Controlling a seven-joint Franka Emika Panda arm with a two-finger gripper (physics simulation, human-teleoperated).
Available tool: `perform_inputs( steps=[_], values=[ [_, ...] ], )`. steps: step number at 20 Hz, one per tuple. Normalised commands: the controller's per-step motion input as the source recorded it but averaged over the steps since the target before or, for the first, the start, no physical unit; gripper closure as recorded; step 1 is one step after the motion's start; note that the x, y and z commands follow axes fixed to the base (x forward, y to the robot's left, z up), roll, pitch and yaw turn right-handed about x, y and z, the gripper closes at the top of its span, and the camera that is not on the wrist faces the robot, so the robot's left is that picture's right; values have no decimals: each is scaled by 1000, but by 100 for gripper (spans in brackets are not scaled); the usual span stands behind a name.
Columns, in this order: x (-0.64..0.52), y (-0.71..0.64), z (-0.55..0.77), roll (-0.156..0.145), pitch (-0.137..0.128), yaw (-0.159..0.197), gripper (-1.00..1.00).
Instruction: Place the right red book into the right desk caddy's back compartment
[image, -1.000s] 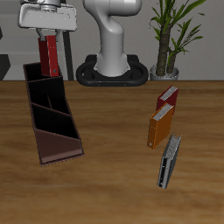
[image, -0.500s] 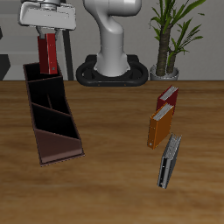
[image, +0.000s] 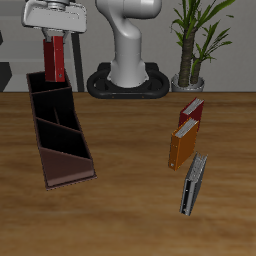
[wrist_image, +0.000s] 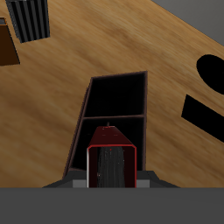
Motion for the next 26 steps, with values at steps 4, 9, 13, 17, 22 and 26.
perform_inputs(
  steps=[4,9,13,17,22,26],
  values=[
    [-140,-80,119,-2,-35,8,100],
    [74,-227,124,-58,-27,-27,100],
    [76,-170,23,-77,-9,-59,100],
    [130,-15,-110,-2,31,-6,100],
    [125,6,-74,-8,32,-20,100],
    [83,85,33,6,0,-23,100]
  ],
)
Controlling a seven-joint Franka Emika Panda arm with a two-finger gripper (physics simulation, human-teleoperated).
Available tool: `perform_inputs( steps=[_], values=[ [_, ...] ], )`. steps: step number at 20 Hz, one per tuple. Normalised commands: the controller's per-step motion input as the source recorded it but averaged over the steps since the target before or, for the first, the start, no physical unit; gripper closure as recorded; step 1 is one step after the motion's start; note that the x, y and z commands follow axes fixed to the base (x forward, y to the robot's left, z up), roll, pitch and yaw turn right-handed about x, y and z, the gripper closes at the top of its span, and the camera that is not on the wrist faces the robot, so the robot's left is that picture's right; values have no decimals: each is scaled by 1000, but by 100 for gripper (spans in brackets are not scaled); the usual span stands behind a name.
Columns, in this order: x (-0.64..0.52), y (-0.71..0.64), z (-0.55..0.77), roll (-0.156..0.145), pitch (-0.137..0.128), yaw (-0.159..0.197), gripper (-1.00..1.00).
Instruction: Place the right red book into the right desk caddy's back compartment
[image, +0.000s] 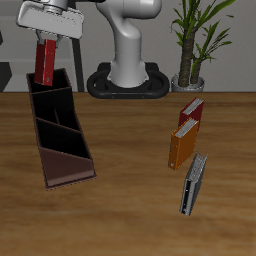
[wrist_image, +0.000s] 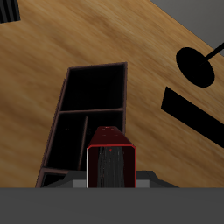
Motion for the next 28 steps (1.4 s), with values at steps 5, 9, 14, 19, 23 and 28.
perform_inputs(
  steps=[5,9,14,19,23,28],
  values=[
    [161,55,170,-17,-12,-63,100],
    [195,21,84,-21,9,-54,100],
    [128,63,-71,-6,28,-31,100],
    [22,164,-76,20,23,-21,100],
    [7,169,11,33,7,2,100],
    [-15,-4,38,-2,-8,-14,100]
  ],
)
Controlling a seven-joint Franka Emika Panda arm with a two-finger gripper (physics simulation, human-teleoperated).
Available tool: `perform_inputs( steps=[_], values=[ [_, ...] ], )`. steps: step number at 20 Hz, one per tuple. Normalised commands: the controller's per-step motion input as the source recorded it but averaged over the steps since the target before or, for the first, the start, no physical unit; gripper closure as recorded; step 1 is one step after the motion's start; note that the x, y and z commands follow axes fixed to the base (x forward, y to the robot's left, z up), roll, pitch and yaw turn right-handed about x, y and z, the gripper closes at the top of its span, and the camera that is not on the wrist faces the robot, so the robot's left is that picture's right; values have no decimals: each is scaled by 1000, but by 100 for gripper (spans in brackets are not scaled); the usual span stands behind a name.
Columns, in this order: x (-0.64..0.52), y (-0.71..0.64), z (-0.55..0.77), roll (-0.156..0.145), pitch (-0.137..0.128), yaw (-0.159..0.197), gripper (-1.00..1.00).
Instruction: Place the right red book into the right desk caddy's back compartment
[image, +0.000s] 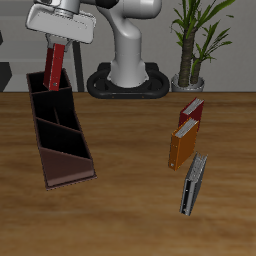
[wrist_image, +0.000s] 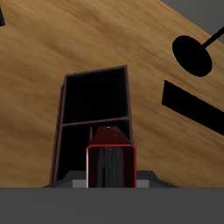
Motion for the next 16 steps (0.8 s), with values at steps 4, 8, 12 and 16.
perform_inputs(
  steps=[4,8,12,16],
  values=[
    [85,-113,-87,-23,9,-15,100],
    [45,-19,-155,-9,31,-12,100],
    [9,12,-105,8,25,-11,100],
    [50,16,-96,5,16,-2,100]
  ],
)
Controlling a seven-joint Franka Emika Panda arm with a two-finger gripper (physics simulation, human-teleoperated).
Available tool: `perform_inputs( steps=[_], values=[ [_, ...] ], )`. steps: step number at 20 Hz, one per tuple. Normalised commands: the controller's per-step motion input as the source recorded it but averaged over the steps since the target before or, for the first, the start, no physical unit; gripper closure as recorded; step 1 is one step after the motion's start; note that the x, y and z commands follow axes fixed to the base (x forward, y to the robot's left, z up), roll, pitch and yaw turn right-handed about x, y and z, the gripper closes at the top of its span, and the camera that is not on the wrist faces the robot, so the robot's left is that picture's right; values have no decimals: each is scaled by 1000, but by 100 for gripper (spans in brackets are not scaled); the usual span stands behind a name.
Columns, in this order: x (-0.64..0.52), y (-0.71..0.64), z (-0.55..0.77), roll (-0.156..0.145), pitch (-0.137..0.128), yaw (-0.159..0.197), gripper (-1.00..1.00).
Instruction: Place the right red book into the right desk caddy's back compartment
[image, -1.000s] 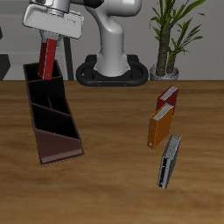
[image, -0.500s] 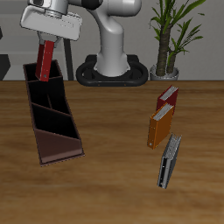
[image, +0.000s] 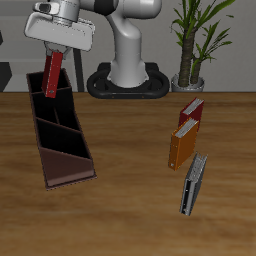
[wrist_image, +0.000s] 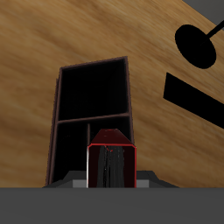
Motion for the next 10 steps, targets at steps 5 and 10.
perform_inputs(
  steps=[5,10],
  values=[
    [42,-41,-43,-10,14,-25,100],
    [129,-16,-205,-7,37,-8,100]
  ],
)
